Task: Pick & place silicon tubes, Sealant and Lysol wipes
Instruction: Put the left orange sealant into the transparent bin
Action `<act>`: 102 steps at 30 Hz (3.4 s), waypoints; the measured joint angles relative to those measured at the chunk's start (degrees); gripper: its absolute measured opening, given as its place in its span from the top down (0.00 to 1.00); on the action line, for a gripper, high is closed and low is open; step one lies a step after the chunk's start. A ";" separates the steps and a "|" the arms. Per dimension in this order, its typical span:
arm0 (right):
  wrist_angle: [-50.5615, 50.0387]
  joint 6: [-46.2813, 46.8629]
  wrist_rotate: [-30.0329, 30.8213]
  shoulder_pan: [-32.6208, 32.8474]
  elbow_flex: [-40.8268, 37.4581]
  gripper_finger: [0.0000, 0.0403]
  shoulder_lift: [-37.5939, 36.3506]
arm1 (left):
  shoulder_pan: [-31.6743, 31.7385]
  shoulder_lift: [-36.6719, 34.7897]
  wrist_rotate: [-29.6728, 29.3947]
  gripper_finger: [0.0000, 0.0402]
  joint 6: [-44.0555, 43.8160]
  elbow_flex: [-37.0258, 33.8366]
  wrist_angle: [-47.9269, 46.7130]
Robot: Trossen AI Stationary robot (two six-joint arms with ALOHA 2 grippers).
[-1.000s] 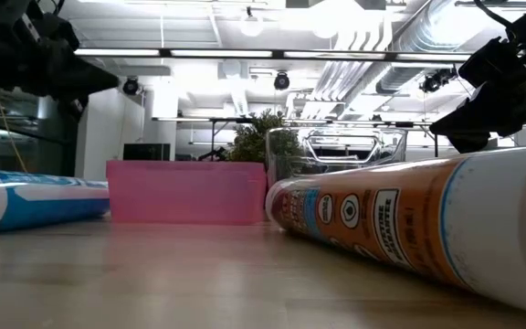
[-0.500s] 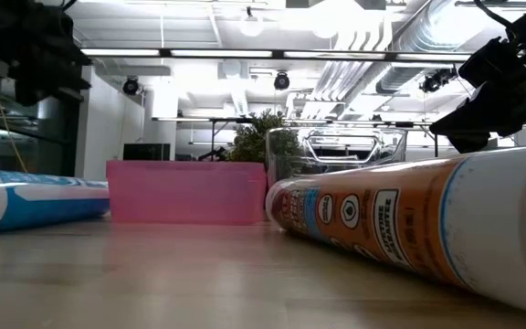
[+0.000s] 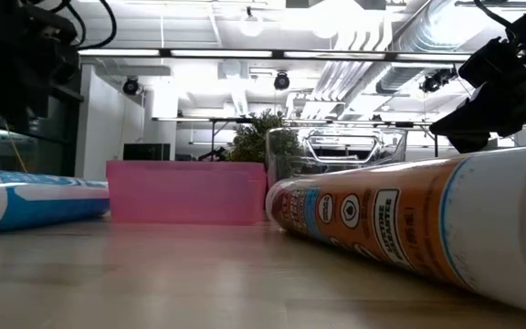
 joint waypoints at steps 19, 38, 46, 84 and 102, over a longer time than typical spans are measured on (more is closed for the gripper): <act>0.01 0.00 0.01 0.01 0.00 1.00 0.02 | -22.10 29.64 -0.78 0.54 -37.22 10.01 -0.29; 0.01 0.00 0.00 0.01 0.00 1.00 -0.01 | -21.93 34.97 -1.85 0.37 -39.29 10.47 1.12; 0.02 0.00 0.00 0.02 -0.02 1.00 -0.01 | -21.90 37.88 -1.89 0.33 -41.18 10.45 1.21; 0.00 0.00 0.00 0.00 -0.02 1.00 -0.01 | -15.55 40.32 2.87 0.33 -40.99 -1.15 16.01; 0.00 0.00 0.00 0.00 -0.01 1.00 -0.01 | -15.50 40.27 3.80 0.50 -39.55 -2.73 17.10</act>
